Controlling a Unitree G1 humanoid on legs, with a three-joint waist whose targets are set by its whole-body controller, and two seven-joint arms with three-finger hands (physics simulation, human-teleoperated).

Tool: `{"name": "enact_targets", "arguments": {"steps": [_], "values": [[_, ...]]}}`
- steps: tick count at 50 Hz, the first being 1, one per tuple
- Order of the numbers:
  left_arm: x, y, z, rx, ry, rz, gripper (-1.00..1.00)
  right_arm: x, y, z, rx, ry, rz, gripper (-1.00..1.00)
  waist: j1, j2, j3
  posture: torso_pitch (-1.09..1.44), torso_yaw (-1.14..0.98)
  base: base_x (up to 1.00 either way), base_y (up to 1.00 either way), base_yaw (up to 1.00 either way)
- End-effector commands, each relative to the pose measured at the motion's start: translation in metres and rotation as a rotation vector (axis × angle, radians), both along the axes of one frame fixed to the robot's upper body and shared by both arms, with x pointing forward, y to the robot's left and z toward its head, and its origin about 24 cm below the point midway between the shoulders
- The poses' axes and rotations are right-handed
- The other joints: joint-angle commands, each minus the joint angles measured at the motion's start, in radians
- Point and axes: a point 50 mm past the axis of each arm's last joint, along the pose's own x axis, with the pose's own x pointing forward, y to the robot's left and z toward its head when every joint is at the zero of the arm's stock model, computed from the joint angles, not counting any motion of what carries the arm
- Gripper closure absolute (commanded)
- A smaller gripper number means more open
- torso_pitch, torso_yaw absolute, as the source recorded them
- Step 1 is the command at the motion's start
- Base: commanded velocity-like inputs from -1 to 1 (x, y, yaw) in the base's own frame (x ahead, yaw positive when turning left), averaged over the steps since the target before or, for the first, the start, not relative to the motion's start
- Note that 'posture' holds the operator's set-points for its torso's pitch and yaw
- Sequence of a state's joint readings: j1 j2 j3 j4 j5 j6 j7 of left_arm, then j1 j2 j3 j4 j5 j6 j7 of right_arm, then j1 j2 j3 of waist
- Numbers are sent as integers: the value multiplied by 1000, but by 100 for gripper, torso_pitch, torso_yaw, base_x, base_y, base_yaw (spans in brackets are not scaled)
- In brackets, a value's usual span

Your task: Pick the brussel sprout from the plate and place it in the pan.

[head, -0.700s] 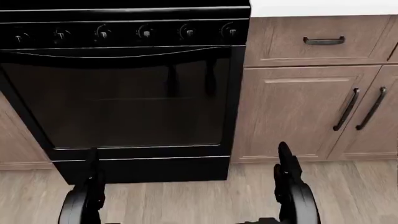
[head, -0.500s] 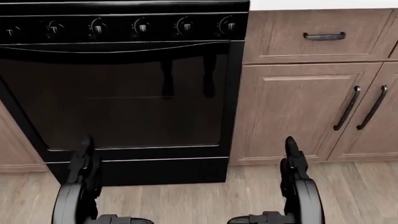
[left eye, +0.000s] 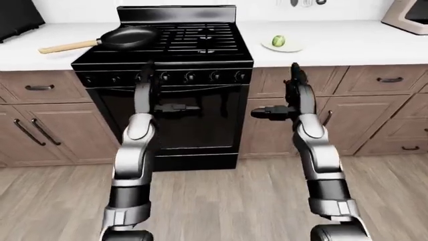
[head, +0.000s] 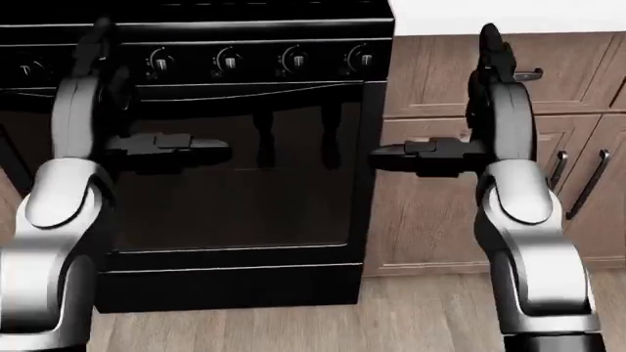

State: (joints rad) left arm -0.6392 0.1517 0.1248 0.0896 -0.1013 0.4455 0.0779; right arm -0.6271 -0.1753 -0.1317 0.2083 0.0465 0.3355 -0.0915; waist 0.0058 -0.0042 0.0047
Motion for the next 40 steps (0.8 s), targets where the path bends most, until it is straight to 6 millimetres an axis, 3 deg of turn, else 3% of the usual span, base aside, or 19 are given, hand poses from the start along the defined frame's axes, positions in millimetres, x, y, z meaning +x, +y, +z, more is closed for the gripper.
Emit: {"name": "enact_targets", "arguments": {"steps": [1,3,6,11,12,15,20,24,31,32,33,35,37,39,40], "values": [[2,7,29,-39,-73,34,-100,1,-6,33,12,-88,-26,-100,1,-2,-25,0,0,0,0,0],[2,7,40,-30,-80,22,-100,2,-8,50,12,-119,-32,-100,-1,-1,-20,0,0,0,0,0],[-5,8,78,-24,-123,40,-100,8,-5,86,7,-154,-21,-100,-4,-1,-16,0,0,0,0,0],[-19,10,118,-80,-162,60,-100,-1,-3,124,-36,-212,-14,-100,-5,-3,0,0,0,0,0,0],[-28,10,138,-91,-190,51,-100,-7,-1,149,-50,-263,-25,-100,-6,-2,5,0,0,0,0,0],[-51,13,170,-75,-248,59,-100,-27,6,189,-85,-338,-6,-100,-6,2,11,0,0,0,0,0],[-81,15,181,-61,-287,47,-100,-55,13,203,-136,-364,26,-100,-5,7,36,0,0,0,0,0],[-101,9,187,-38,-313,26,-100,-66,16,201,-172,-364,34,-100,-8,8,39,0,0,0,0,0],[-106,7,189,-46,-322,2,-100,-62,20,195,-179,-354,51,-100,-8,10,44,0,0,0,0,0],[-107,6,190,-44,-327,2,-100,-61,21,193,-187,-348,55,-100,-5,14,19,0,0,0,-14,0],[-107,6,189,-40,-329,4,-100,-61,22,192,-186,-346,57,-100,-7,25,18,0,0,0,-12,0],[-108,8,190,-44,-332,7,-100,-61,23,192,-188,-345,59,-100,-7,25,19,0,0,0,-14,0],[-108,8,191,-46,-335,8,-100,-61,23,192,-189,-345,60,-100,-5,20,13,0,0,0,-21,0],[-107,7,190,-46,-335,7,-100,-61,24,191,-192,-345,61,-100,-3,1,12,0,0,0,-22,0],[-108,7,190,-45,-336,7,-100,-61,25,192,-192,-346,62,-100,0,-20,13,0,0,0,-22,0]]}}
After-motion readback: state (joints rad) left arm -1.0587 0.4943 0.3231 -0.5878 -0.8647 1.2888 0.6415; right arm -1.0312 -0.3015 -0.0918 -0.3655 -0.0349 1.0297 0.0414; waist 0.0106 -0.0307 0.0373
